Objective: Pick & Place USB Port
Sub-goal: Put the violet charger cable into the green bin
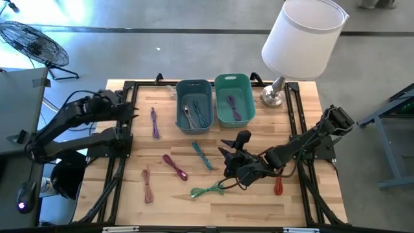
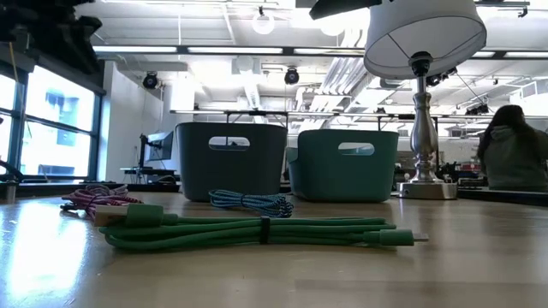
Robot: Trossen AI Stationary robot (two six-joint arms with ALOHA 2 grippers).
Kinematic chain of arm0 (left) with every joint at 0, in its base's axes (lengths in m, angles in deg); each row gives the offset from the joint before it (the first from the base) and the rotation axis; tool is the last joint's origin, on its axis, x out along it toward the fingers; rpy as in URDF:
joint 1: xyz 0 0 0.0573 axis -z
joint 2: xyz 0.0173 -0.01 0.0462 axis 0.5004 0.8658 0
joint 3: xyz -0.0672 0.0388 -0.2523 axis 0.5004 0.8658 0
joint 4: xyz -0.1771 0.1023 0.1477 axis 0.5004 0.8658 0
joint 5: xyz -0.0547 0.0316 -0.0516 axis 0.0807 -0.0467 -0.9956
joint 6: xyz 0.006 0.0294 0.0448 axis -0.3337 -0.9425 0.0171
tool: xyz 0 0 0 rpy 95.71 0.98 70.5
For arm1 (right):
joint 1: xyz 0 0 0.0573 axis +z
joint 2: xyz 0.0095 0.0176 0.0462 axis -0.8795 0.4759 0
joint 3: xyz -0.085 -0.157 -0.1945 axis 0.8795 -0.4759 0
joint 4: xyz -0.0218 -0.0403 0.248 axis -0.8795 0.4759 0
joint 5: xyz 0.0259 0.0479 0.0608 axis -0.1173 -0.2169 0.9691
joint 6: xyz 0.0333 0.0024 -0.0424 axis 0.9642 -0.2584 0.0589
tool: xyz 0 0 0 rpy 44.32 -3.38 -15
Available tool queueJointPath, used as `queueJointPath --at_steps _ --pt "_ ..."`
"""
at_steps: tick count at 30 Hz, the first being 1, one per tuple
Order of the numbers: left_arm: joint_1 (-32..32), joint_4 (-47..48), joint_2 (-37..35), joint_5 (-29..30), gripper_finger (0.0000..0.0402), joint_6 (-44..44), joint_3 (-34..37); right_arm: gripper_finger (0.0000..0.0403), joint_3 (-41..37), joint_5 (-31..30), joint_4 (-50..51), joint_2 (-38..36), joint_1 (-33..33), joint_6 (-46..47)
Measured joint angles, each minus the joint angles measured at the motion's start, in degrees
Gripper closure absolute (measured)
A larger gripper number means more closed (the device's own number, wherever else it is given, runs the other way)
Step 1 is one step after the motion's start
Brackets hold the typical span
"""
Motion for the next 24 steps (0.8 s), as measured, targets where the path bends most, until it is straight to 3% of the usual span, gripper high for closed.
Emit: queueJointPath --at_steps 3,5,11,24 --pt "0.02 0.05 2.39 -0.69 0.0246 -0.24 0.0 0.0254 0.0 0.03 1.12 0.0 0.02 0.09" --pt "0.02 0.05 3.98 -4.71 0.023 -2.63 0.0 0.0254 0.0 0.16 2.6 0.0 0.04 0.79" --pt "0.04 0.34 8.3 -15.5 0.023 -11.96 0.0 0.0254 0.0 1.2 4.21 0.0 0.04 1.66" --pt "0.03 1.45 16.64 -11.5 0.0252 -33.89 0.0 0.0254 0.0 5.33 4.21 0.0 0.06 4.02"
